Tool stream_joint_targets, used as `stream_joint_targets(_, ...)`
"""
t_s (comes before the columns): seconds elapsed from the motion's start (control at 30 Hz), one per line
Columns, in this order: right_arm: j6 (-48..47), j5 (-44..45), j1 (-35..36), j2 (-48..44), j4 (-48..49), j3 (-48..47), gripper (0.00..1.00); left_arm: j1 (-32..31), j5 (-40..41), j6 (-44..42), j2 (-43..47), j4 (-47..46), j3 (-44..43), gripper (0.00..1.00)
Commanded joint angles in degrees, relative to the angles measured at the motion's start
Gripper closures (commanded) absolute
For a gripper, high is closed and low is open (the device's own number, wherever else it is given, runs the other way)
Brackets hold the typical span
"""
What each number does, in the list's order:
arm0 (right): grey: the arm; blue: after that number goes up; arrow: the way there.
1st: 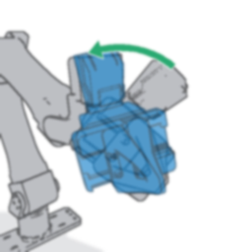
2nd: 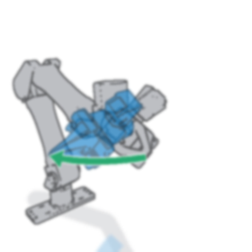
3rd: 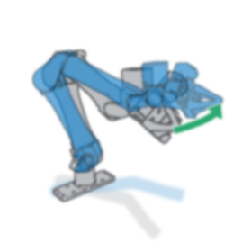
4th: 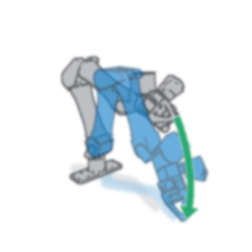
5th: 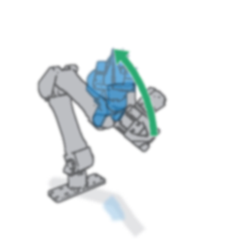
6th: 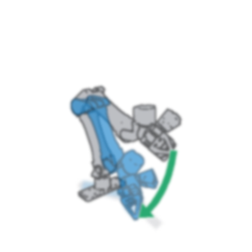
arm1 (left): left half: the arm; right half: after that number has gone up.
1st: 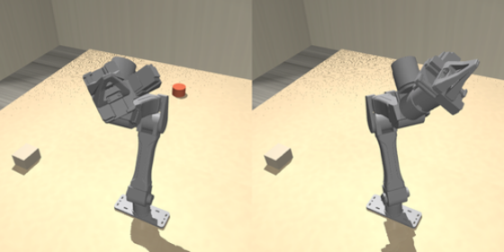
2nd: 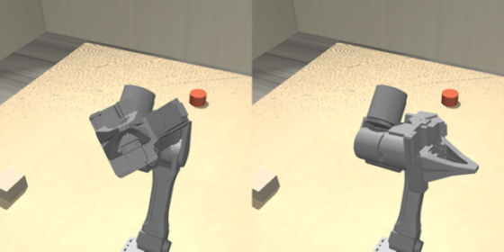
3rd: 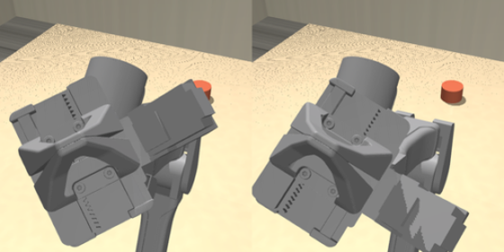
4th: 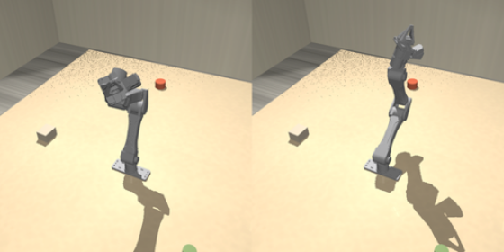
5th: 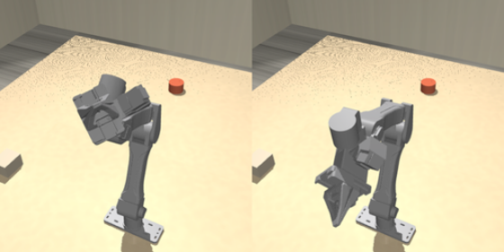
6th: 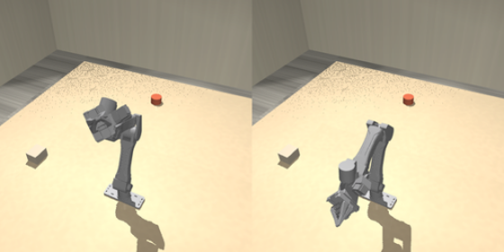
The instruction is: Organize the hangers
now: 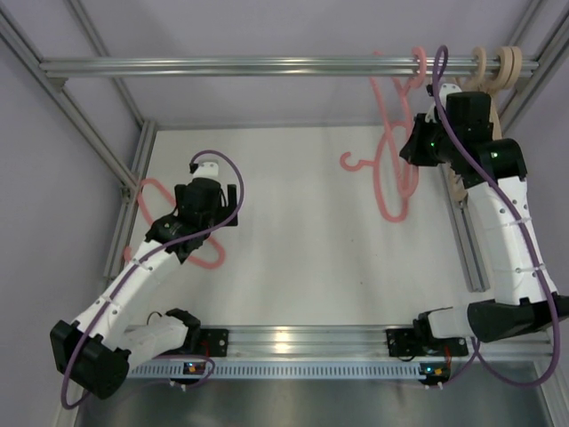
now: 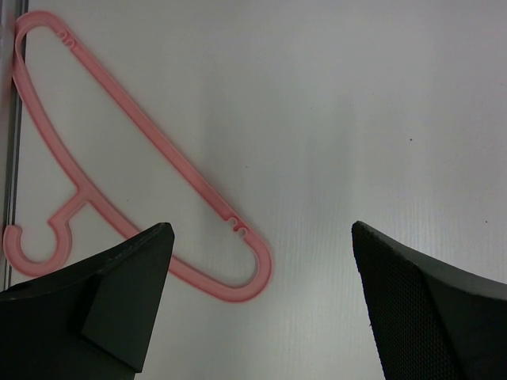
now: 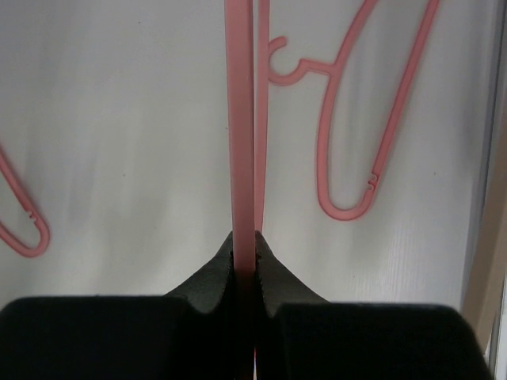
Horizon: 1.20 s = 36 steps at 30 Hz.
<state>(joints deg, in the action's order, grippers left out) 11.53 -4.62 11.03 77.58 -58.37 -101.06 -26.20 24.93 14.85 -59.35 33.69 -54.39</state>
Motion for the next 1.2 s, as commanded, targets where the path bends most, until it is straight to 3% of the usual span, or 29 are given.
stream_joint_targets(0.0, -0.19, -0.21, -3.11, 0.11, 0.45, -1.25, 1.00, 0.62, -0.58, -0.17, 1.17, -0.65, 0.25, 0.02)
stream_joint_targets(0.33, -0.10, -8.20, -17.43, -0.24, 0.45, 1.30, 1.00, 1.50, -1.46, 0.09, 1.08, -0.65, 0.51, 0.02)
stream_joint_targets(0.67, -0.54, -9.17, -20.61, -1.37, 0.62, 0.68, 1.00, 2.46, -2.16, 0.35, 0.55, -0.82, 0.60, 0.02)
stream_joint_targets(0.77, -0.81, -9.00, -20.52, -4.53, 1.41, 1.47, 0.84, 2.90, -2.34, 0.53, 0.55, -0.82, 0.60, 0.02)
stream_joint_targets(0.9, -0.89, -8.04, -20.43, -9.72, 3.86, 3.75, 0.53, 3.43, -2.60, 0.62, 0.38, -0.82, 0.60, 0.02)
stream_joint_targets(1.0, -0.37, -5.58, -20.34, -14.38, 5.80, 5.07, 0.36, 3.87, -2.69, 0.70, 0.38, -0.91, 0.60, 0.02)
stream_joint_targets(1.17, -0.10, -4.69, -19.47, -23.34, 12.91, 10.25, 0.23, 4.57, -2.96, 1.06, 0.38, -1.17, 0.86, 0.02)
